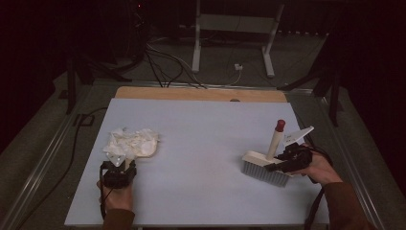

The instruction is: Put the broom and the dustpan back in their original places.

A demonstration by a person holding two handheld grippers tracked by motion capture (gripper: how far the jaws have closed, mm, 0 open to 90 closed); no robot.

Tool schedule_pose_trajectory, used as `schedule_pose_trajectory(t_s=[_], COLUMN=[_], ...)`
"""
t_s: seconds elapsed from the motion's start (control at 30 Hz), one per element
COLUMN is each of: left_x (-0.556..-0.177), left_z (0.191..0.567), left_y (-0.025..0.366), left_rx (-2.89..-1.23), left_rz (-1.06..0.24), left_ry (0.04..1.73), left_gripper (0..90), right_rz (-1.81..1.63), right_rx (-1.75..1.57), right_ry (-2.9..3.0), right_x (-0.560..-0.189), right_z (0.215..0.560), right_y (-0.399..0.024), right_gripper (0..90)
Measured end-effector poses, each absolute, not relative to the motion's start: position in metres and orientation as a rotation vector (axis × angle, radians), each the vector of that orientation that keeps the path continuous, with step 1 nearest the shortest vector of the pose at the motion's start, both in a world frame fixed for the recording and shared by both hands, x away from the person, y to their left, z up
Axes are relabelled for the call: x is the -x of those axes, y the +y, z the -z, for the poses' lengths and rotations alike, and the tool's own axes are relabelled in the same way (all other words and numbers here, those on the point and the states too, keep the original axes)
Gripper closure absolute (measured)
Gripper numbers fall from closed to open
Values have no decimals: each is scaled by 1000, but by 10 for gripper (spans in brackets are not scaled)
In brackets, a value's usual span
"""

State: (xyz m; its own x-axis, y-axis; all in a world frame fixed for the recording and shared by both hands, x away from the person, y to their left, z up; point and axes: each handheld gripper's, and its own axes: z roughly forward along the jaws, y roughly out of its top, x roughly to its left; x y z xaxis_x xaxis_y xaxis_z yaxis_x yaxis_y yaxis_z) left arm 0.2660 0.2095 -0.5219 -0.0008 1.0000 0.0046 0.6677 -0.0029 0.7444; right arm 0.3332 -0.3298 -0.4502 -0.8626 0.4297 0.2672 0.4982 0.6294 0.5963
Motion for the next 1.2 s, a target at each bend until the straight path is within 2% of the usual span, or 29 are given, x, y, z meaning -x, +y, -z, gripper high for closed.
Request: schedule_pose_trajectory(t_s=[0.1, 0.13, 0.17, 0.2, 0.27, 0.3, 0.4, 0.6, 0.73, 1.2], left_x=[-265, -265, -264, -263, -263, -262, -262, -260, -258, -245], left_z=[523, 524, 523, 521, 517, 516, 512, 503, 493, 475], left_y=[210, 210, 210, 209, 207, 206, 208, 211, 213, 229], left_rx=[-1735, -1727, -1712, -1701, -1686, -1676, -1646, -1649, -1672, -1695], left_rz=[-770, -772, -796, -810, -881, -900, -890, -893, -893, -758], left_ry=[1714, 1704, 1697, 1692, 1692, 1685, 1668, 1587, 1510, 1199], left_gripper=[663, 656, 597, 526, 377, 294, 189, 129, 25, 7], right_rz=[1038, 1085, 1122, 1119, 1136, 1171, 1245, 1305, 1395, 1762], right_rx=[763, 797, 874, 984, 1149, 1209, 1312, 1370, 1425, 1680], right_ry=[-2729, -2742, -2757, -2782, -2765, -2759, -2750, -2778, -2787, -2684], right_x=[-334, -336, -338, -341, -346, -346, -344, -334, -320, -278], right_z=[452, 452, 451, 449, 446, 445, 443, 449, 455, 476], right_y=[-329, -329, -331, -333, -341, -343, -348, -342, -332, -299], right_gripper=[650, 458, 248, 110, 1, 0, 0, 0, 0, 0])
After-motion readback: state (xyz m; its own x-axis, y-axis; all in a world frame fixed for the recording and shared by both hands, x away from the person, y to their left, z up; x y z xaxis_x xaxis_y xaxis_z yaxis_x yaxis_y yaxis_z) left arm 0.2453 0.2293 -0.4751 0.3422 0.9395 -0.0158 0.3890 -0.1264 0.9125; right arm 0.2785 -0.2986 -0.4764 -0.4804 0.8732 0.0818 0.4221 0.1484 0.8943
